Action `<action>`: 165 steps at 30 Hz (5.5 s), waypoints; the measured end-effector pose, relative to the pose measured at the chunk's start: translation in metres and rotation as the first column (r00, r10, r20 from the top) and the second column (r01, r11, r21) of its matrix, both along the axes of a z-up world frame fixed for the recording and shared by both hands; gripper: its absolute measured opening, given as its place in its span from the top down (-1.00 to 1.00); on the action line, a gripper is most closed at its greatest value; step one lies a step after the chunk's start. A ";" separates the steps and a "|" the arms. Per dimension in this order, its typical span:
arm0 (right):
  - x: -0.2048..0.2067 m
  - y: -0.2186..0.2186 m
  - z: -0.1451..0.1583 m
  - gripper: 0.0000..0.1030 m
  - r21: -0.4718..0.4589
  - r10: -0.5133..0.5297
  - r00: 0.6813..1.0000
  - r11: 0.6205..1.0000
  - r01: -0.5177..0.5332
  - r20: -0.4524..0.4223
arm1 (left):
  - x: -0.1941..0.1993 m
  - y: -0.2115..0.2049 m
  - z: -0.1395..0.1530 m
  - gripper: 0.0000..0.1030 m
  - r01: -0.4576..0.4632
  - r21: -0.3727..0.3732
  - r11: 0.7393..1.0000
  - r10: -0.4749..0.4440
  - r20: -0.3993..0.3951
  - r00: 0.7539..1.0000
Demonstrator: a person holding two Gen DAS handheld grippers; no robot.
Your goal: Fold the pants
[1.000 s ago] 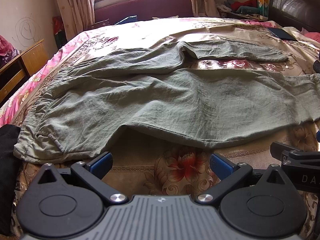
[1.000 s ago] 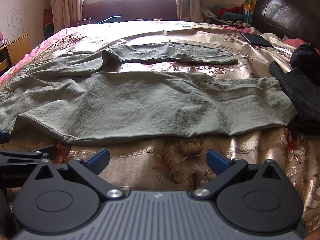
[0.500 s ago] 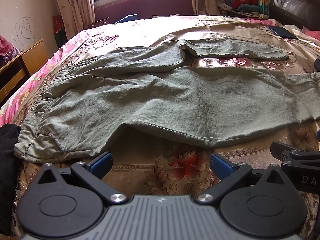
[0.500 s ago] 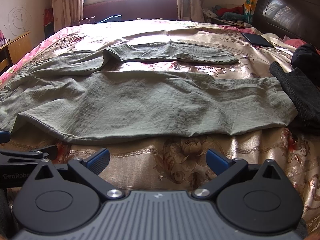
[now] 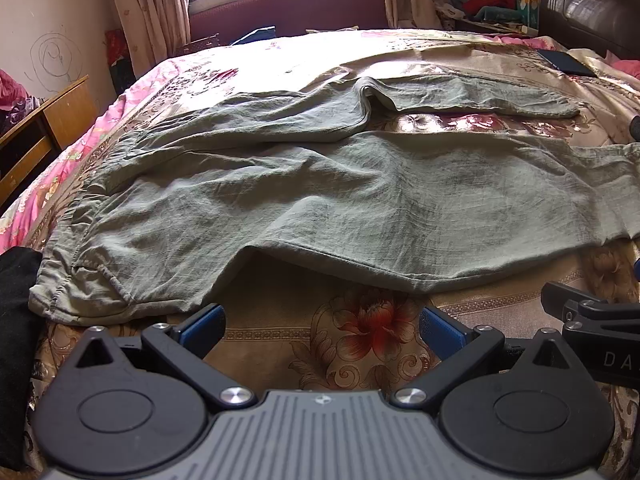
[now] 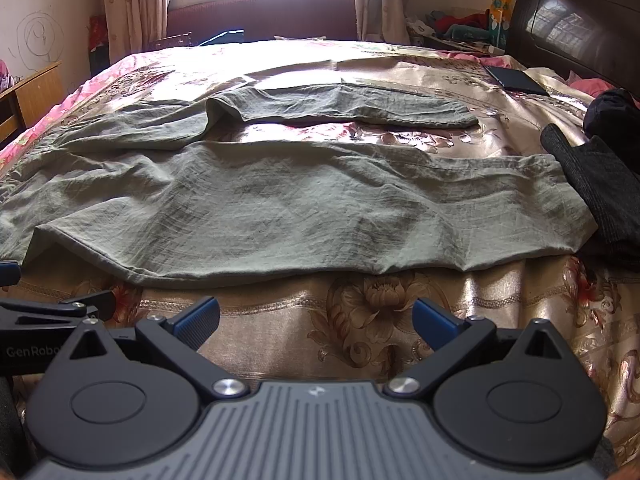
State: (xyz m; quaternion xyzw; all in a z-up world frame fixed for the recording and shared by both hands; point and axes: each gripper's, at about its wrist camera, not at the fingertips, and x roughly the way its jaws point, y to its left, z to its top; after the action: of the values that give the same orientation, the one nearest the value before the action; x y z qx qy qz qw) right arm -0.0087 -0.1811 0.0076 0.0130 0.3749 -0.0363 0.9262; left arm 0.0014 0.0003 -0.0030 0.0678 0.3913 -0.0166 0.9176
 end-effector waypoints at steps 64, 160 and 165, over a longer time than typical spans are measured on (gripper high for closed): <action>0.052 -0.009 0.032 -0.92 0.036 0.120 0.990 0.992 -0.118 -0.080 | -0.002 0.170 0.043 -0.84 -0.052 0.081 0.995 0.048 0.060 0.997; 0.447 0.119 -0.009 0.08 -0.096 0.752 0.580 0.583 -0.807 -0.312 | 0.367 0.266 0.001 0.21 0.353 0.044 0.934 -0.339 -0.194 0.921; 0.440 0.121 -0.007 0.98 -0.114 0.712 0.621 0.623 -0.774 -0.327 | 0.365 0.262 0.004 0.33 0.367 0.077 0.927 -0.346 -0.205 0.916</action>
State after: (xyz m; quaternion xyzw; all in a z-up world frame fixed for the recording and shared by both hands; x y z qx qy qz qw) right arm 0.4314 -0.0603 0.0002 -0.2627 0.4522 0.3060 0.7955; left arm 0.3662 0.2619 0.0015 0.1882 0.4574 -0.1679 0.8527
